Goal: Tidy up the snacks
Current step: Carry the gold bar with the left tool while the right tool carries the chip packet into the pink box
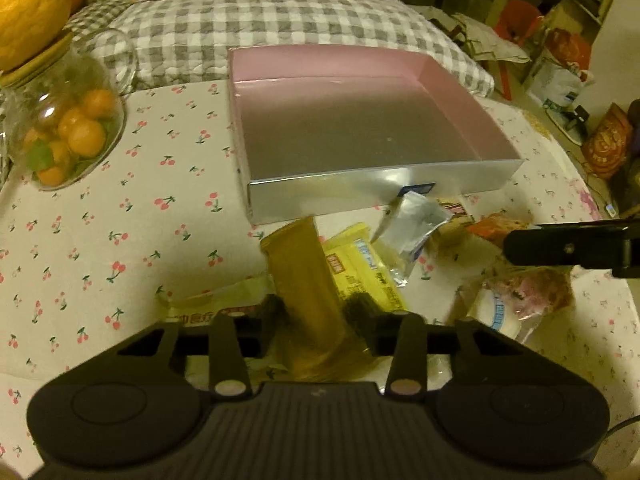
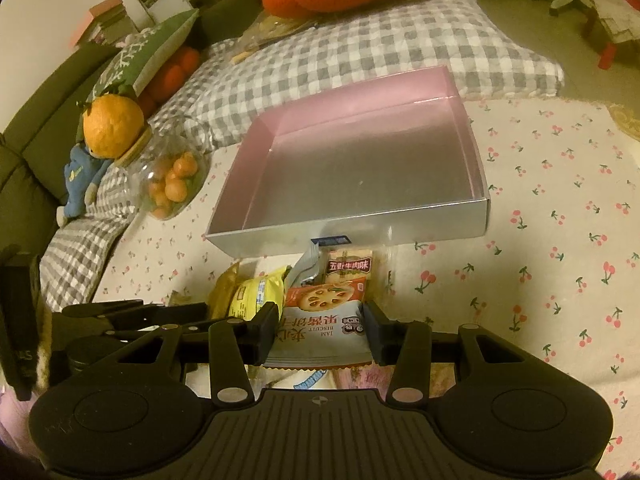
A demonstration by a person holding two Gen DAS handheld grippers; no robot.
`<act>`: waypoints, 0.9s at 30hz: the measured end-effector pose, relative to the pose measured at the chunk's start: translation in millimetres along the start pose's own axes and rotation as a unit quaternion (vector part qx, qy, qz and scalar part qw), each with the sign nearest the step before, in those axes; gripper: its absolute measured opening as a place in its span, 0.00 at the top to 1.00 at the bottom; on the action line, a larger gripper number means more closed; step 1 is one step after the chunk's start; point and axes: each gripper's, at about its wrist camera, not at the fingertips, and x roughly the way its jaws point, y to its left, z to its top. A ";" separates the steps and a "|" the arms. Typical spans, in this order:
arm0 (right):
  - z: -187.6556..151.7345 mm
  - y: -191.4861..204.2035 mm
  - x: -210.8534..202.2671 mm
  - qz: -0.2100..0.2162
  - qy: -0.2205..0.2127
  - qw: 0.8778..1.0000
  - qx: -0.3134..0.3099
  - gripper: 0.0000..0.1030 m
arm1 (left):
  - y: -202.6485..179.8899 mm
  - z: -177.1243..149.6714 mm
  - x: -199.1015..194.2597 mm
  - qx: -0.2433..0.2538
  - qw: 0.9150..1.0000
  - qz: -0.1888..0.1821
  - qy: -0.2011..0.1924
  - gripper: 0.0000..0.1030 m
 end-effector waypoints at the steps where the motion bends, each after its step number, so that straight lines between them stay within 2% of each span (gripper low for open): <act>1: -0.2 0.1 0.1 0.000 0.000 1.000 -0.001 0.57 | -0.4 0.2 -1.7 -0.002 1.000 0.000 -0.001 0.72; 3: -0.5 0.1 0.3 0.000 0.001 1.000 -0.002 0.57 | 1.4 0.7 -2.2 -0.005 1.000 0.006 0.000 0.76; 8: -0.4 -0.9 -0.6 0.000 0.000 1.000 -0.001 0.57 | 14.0 1.3 -2.6 -0.043 0.999 -0.008 0.002 0.77; 13: 2.3 -1.8 -5.0 0.002 -0.007 1.000 0.002 0.57 | 19.4 5.4 -14.2 -0.062 0.998 -0.021 -0.013 0.78; 20: 18.7 -3.1 -13.1 -0.003 -0.029 1.000 0.007 0.57 | 14.8 16.4 -32.7 -0.057 0.997 -0.027 -0.043 0.78; 27: 45.7 -18.8 -2.5 -0.021 -0.053 0.998 0.033 0.57 | 6.0 34.1 -36.8 -0.048 0.997 -0.026 -0.062 0.78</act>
